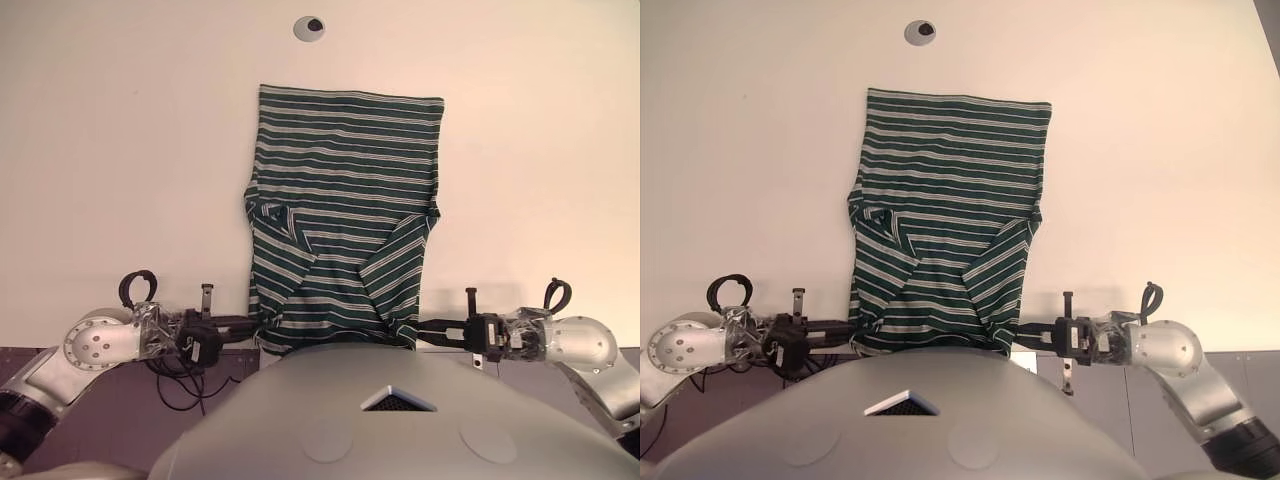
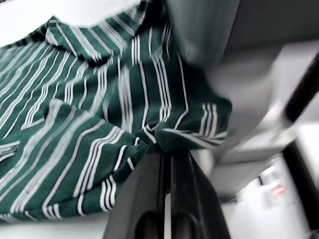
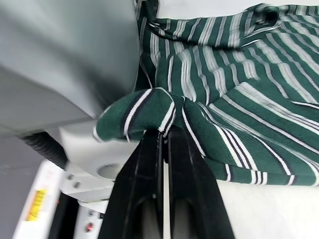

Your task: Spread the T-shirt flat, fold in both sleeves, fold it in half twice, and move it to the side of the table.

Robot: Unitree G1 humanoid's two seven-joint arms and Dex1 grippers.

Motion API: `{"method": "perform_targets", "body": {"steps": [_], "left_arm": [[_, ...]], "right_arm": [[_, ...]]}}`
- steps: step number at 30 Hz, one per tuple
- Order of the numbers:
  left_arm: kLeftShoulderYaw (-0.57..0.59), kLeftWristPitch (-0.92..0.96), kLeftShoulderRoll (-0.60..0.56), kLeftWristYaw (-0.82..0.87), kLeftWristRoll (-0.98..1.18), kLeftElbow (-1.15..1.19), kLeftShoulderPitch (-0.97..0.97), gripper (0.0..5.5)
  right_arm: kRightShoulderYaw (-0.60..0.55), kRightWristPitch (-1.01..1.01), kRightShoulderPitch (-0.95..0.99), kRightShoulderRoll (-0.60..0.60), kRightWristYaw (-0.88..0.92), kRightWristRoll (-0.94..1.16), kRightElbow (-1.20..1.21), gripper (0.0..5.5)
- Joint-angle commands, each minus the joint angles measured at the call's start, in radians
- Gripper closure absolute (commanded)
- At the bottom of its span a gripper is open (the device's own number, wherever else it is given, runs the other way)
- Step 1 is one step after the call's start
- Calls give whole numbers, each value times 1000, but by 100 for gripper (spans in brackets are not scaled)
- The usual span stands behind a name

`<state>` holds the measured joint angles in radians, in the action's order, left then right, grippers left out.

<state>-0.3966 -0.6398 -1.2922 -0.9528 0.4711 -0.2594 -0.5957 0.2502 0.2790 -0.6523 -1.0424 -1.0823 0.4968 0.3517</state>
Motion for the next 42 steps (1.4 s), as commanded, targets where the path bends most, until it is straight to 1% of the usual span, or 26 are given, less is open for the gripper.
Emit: {"method": "perform_targets", "body": {"steps": [1,3,6,9,11,13,16,18,22,25,29,30,31,32,37,40,42], "left_arm": [[115,188,-246,-215,487,-286,-82,550],[171,248,-224,-227,570,-325,-69,550],[226,391,-132,-170,640,-330,24,550],[219,539,31,-44,592,-248,207,550],[206,613,163,25,534,-123,336,550],[215,657,265,28,488,4,404,550],[254,676,375,-25,436,194,459,550],[292,706,442,-30,426,280,505,550],[300,748,555,38,293,454,632,550],[317,766,607,64,213,550,689,550],[330,763,654,54,134,607,724,550],[335,761,664,48,120,608,726,550],[345,768,673,48,114,604,728,525],[363,786,684,59,114,613,742,508],[484,974,721,201,137,764,873,441],[517,1050,729,268,109,833,917,400],[532,1045,729,279,91,846,925,366]], "right_arm": [[-195,-148,-56,-112,-129,294,108,547],[-247,-183,-47,-92,-143,344,107,547],[-301,-253,19,-20,-83,380,93,547],[-322,-350,138,62,39,398,44,547],[-310,-413,234,120,115,379,0,547],[-290,-460,317,170,161,342,-47,547],[-247,-510,461,259,217,276,-127,547],[-219,-538,557,325,254,231,-184,547],[-144,-545,733,459,339,77,-327,547],[-117,-540,807,515,365,-12,-429,547],[-110,-524,868,583,373,-79,-554,547],[-113,-521,882,599,367,-85,-581,522],[-120,-521,900,618,364,-89,-610,511],[-131,-523,927,642,372,-92,-656,486],[-238,-567,1088,756,514,-82,-912,410],[-285,-556,1146,777,557,-94,-1007,366],[-288,-537,1139,774,544,-106,-1003,330]]}}
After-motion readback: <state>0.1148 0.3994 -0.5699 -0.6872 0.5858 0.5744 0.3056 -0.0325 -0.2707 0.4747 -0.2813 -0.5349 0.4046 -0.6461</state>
